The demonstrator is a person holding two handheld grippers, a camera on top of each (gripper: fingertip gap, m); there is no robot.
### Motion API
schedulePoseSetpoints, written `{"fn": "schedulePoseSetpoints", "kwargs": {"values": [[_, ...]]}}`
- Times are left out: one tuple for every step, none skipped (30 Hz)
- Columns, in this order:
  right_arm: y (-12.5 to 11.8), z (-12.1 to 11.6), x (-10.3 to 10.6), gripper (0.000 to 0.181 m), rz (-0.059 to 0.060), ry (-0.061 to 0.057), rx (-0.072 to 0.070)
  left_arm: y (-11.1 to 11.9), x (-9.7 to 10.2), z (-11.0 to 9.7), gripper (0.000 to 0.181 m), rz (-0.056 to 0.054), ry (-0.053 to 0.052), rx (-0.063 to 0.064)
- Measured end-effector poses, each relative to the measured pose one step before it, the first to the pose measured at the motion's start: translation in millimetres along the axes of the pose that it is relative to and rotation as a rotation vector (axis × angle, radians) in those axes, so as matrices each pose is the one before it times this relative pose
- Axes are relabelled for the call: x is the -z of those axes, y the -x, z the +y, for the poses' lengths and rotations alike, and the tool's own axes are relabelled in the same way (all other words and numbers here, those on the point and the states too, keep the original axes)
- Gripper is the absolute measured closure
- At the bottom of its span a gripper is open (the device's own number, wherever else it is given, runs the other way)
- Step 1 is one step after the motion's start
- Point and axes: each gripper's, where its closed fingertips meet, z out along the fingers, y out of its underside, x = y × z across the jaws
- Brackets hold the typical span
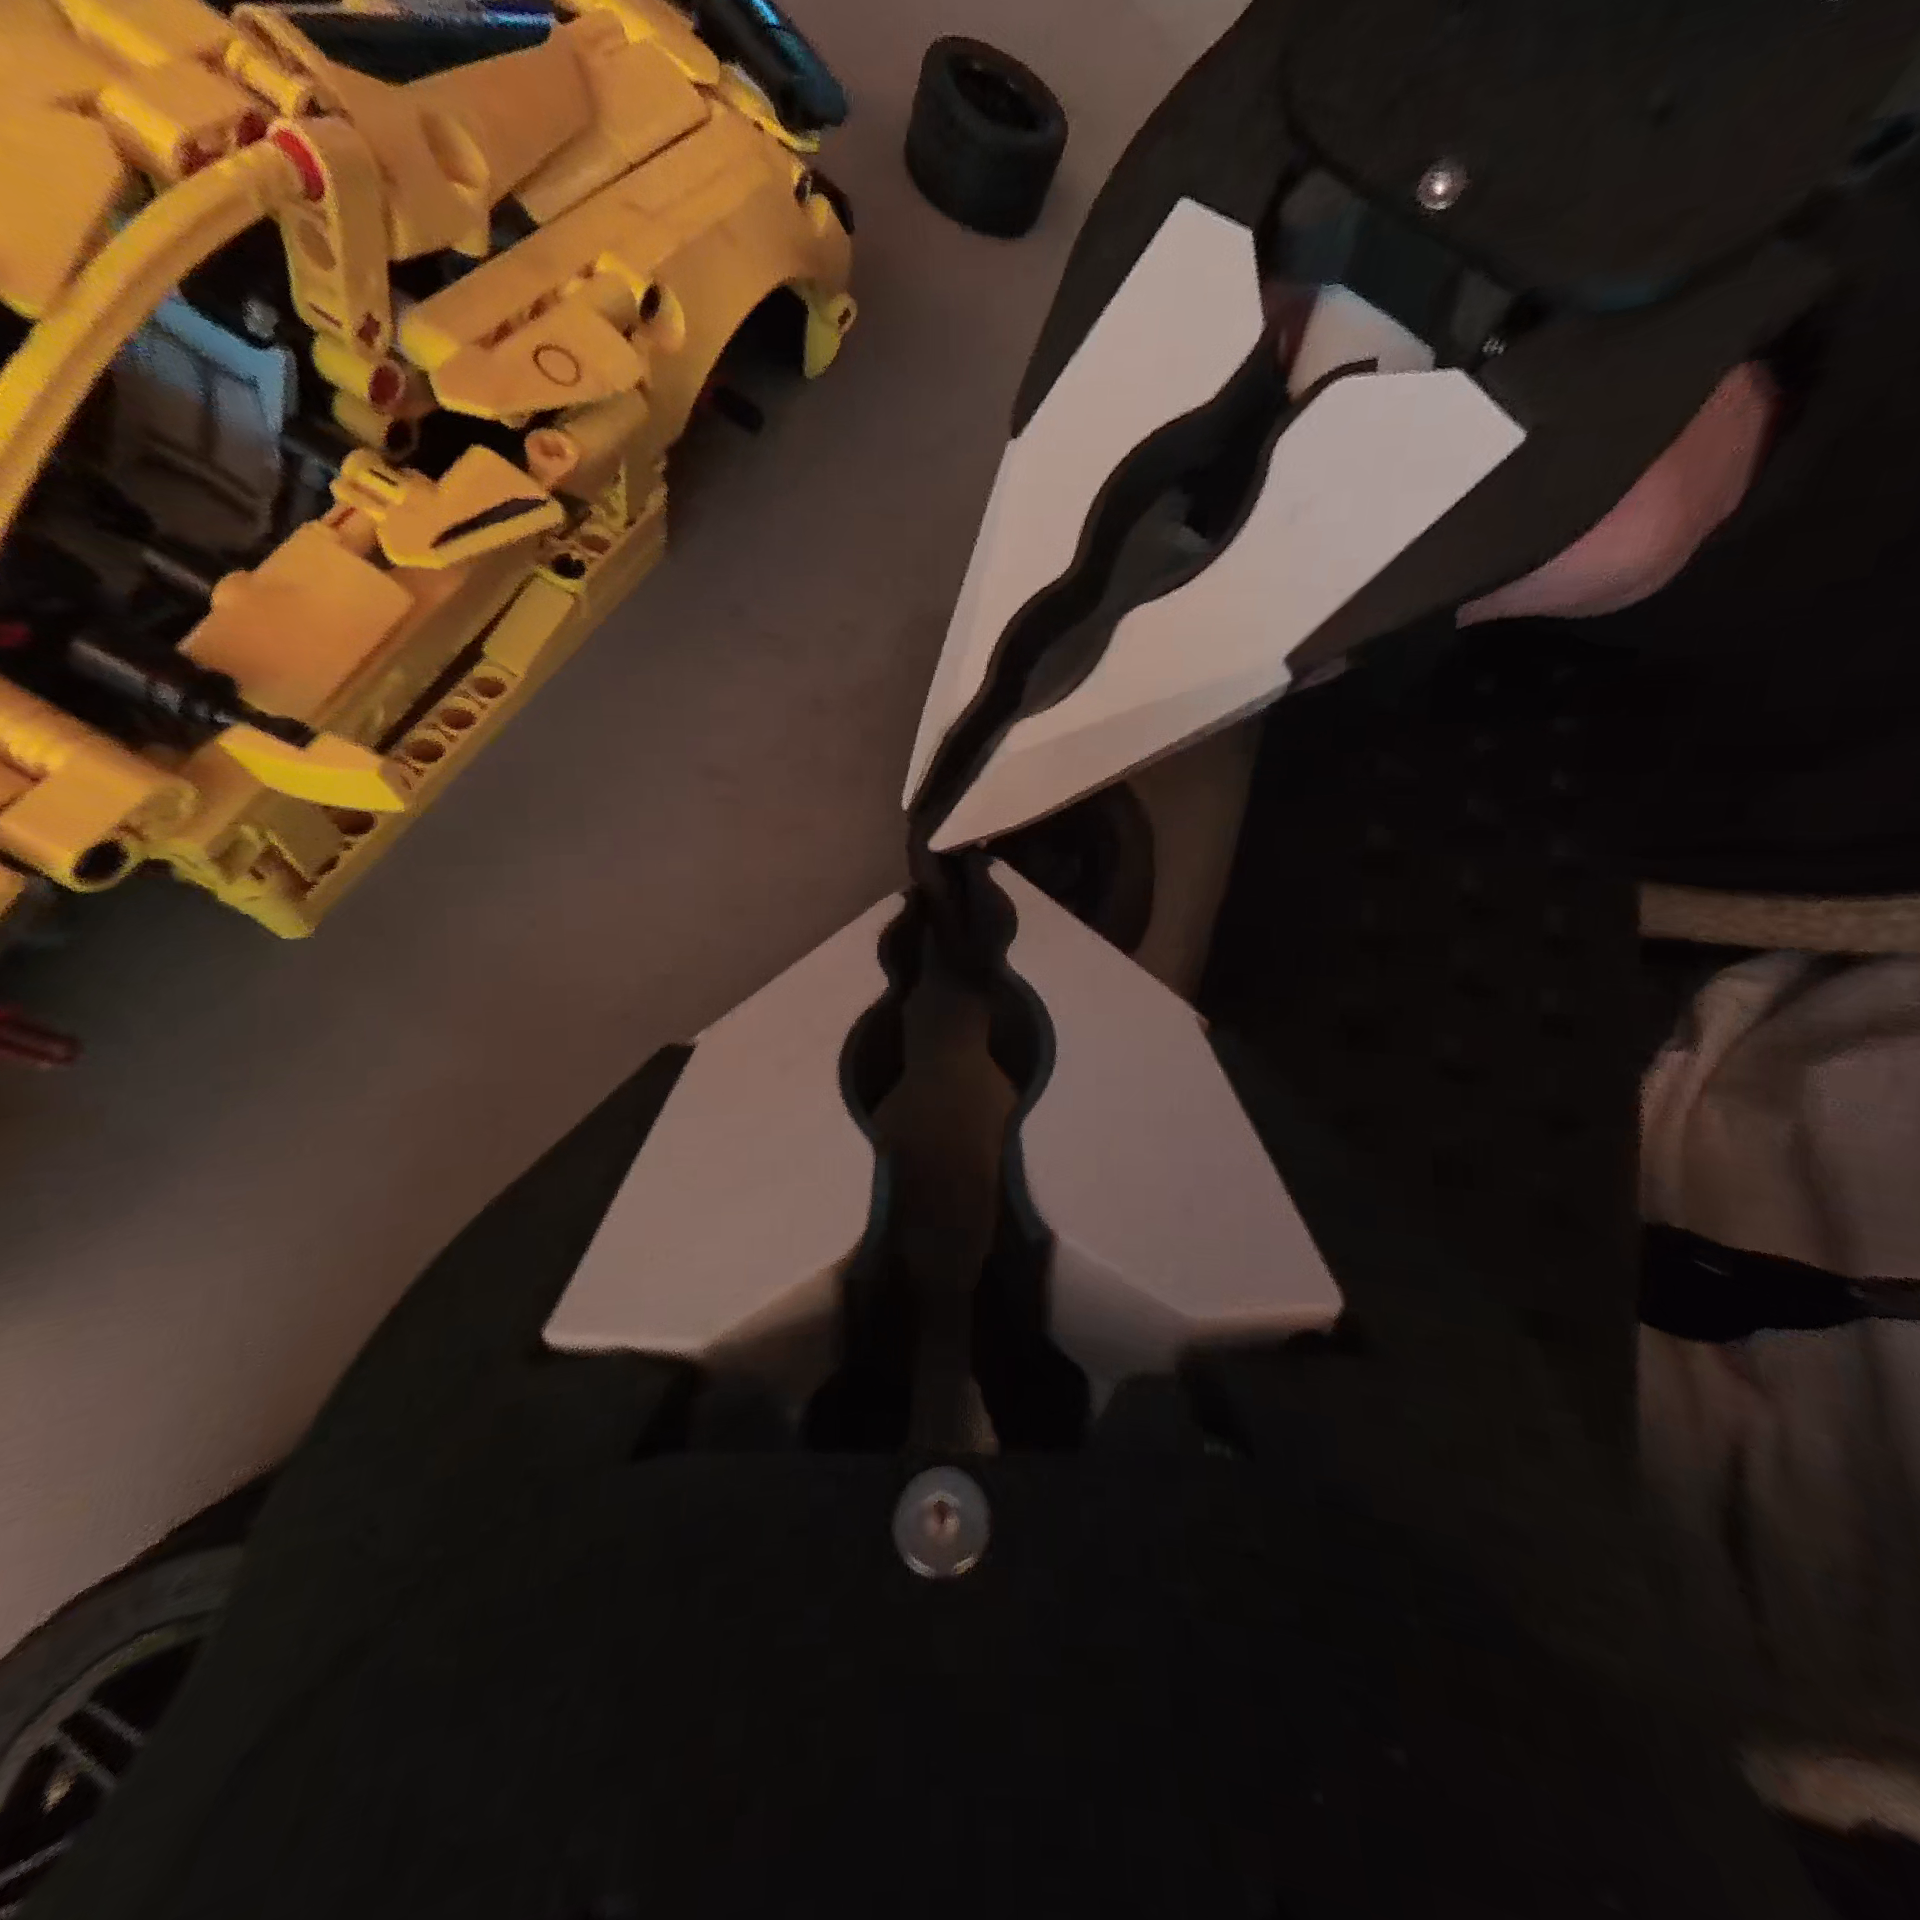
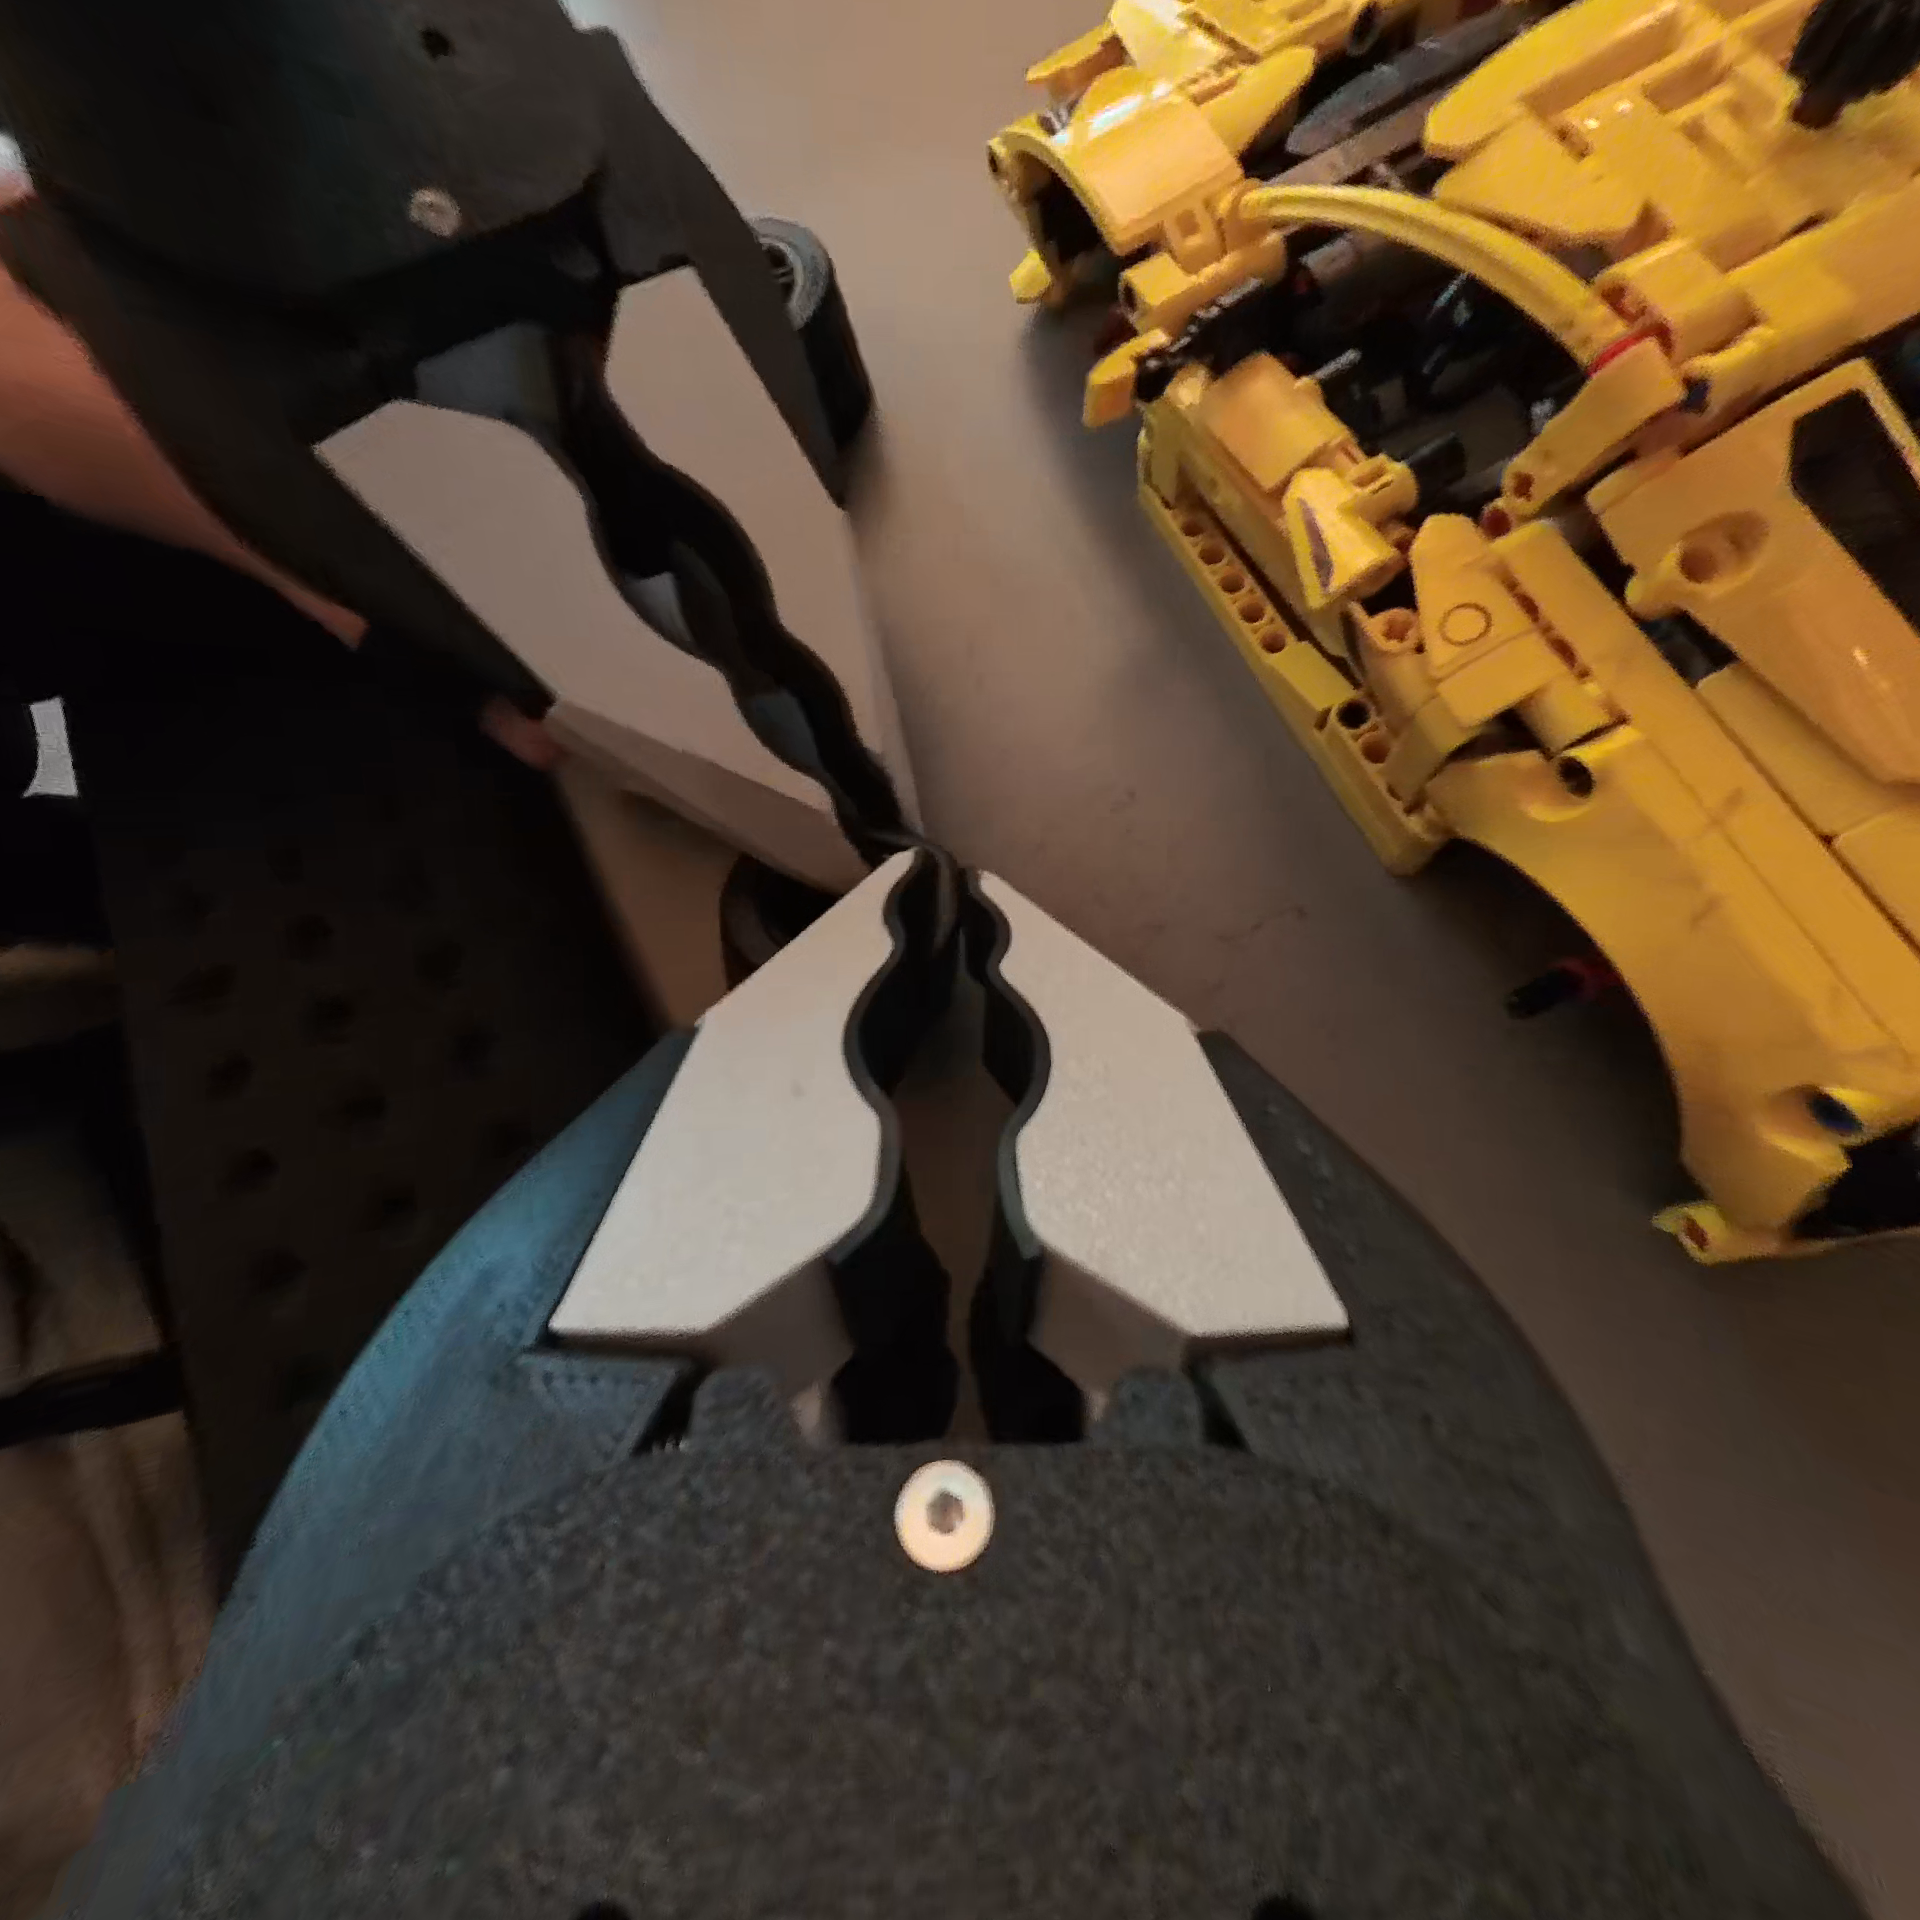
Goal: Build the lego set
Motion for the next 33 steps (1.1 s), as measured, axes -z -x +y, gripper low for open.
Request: {"fn": "schedulePoseSetpoints", "kwargs": {"values": [[-1.74,0.46,-0.18,0.177,0.0107,0.0015,-0.0058,0.27,-0.51,-0.47,0.171,-0.0228,-0.0027,-0.0256],[-1.24,0.51,-0.10,0.177,0.0148,0.0027,0.0028,0.26,-0.50,-0.29,0.171,-0.0226,-0.0013,-0.0251],[-1.00,0.29,0.06,0.177,0.0122,0.0013,-0.0021,0.20,-0.24,-0.33,0.171,-0.0180,-0.0013,-0.0203],[-1.06,0.60,-0.29,0.177,0.0037,0.0026,-0.0087,0.35,-0.27,-0.32,0.171,-0.0128,-0.0020,-0.0117],[-1.22,0.83,-0.42,0.178,-0.0068,0.0044,-0.0249,1.09,0.08,-0.77,0.172,-0.0136,-0.0046,-0.0055],[-0.54,0.77,-0.17,0.178,-0.0184,0.0031,-0.0331,0.15,-0.03,0.15,0.172,-0.0048,0.0010,-0.0041],[-0.16,1.10,0.05,0.178,-0.0287,0.0023,-0.0427,-0.07,-0.04,-0.01,0.172,-0.0003,-0.0004,-0.0012],[-0.08,1.22,0.03,0.178,-0.0288,0.0039,-0.0413,-0.13,-0.04,0.00,0.172,0.0000,-0.0003,-0.0010],[0.50,1.26,0.12,0.179,-0.0330,0.0069,-0.0421,-0.18,0.03,-0.06,0.172,-0.0018,-0.0003,-0.0042],[0.56,1.48,0.36,0.179,-0.0400,0.0081,-0.0464,-0.31,0.00,-0.01,0.172,0.0000,-0.0002,-0.0029],[0.84,1.58,0.29,0.179,-0.0392,0.0092,-0.0397,-0.29,-0.04,0.07,0.173,0.0029,0.0001,0.0001],[1.68,2.03,0.57,0.180,-0.0470,0.0157,-0.0402,-0.80,0.04,0.03,0.173,0.0086,0.0004,0.0029],[1.27,2.32,1.08,0.180,-0.0436,0.0139,-0.0347,-1.01,-0.17,0.02,0.173,0.0081,0.0006,-0.0002],[1.74,2.01,1.13,0.180,-0.0366,0.0101,-0.0337,-1.39,-0.15,0.13,0.172,0.0060,0.0010,-0.0063],[1.45,1.20,0.68,0.180,-0.0286,0.0042,-0.0195,-1.15,-0.16,0.13,0.172,0.0060,0.0010,-0.0039],[1.44,0.60,0.50,0.180,-0.0182,0.0012,-0.0063,-0.80,0.01,0.18,0.171,0.0042,0.0008,-0.0026],[2.41,0.33,0.82,0.179,-0.0207,-0.0013,0.0057,-0.93,-0.01,0.04,0.171,0.0036,0.0008,-0.0055],[1.57,-0.23,1.15,0.178,-0.0195,-0.0089,-0.0079,-1.27,-0.04,0.20,0.171,0.0037,0.0014,-0.0080],[0.91,-0.36,0.94,0.178,-0.0181,-0.0098,-0.0172,-0.82,-0.01,0.13,0.171,0.0017,0.0013,-0.0061],[1.67,0.25,0.74,0.175,-0.0169,-0.0020,-0.0118,-1.30,-0.06,0.32,0.171,0.0062,0.0018,-0.0050],[0.60,0.67,0.39,0.173,-0.0028,0.0030,0.0016,-0.55,0.07,0.04,0.170,0.0032,0.0006,-0.0015],[0.41,0.19,0.25,0.172,0.0043,-0.0012,0.0094,-0.40,-0.02,0.06,0.170,0.0030,0.0009,-0.0003],[1.05,0.75,0.27,0.172,0.0037,0.0025,0.0143,-0.91,-0.03,0.21,0.170,0.0051,0.0015,-0.0027],[0.33,0.42,0.60,0.172,0.0136,0.0002,0.0230,-0.42,-0.08,0.06,0.170,0.0001,0.0007,-0.0041],[0.50,0.56,0.76,0.172,0.0138,0.0019,0.0201,-0.43,-0.10,0.02,0.170,-0.0001,0.0005,-0.0036],[0.58,0.87,0.93,0.172,0.0106,0.0030,0.0167,-0.29,0.00,0.09,0.170,0.0015,0.0005,-0.0016],[0.24,1.01,1.23,0.172,0.0068,0.0024,0.0089,-0.18,-0.03,-0.05,0.170,0.0022,0.0002,0.0010],[0.02,0.58,1.33,0.172,0.0039,0.0008,0.0040,-0.02,-0.03,0.09,0.170,0.0007,0.0002,0.0006],[-0.08,0.21,-0.01,0.173,0.0030,-0.0017,0.0036,-0.17,0.04,-0.02,0.170,0.0000,0.0002,-0.0006],[-0.27,0.28,-0.82,0.174,0.0037,0.0028,0.0031,0.08,-0.13,0.09,0.170,-0.0008,0.0004,-0.0006],[-1.59,-0.19,-0.05,0.176,0.0174,0.0033,-0.0004,-0.06,0.01,0.11,0.170,-0.0005,0.0006,-0.0009],[-2.13,0.69,-0.63,0.177,0.0325,0.0109,0.0090,0.03,-0.22,-0.11,0.170,-0.0007,0.0005,-0.0002],[-1.25,-0.15,-0.57,0.177,0.0277,0.0037,0.0044,0.36,0.03,-0.04,0.171,-0.0028,-0.0007,0.0005]]}}
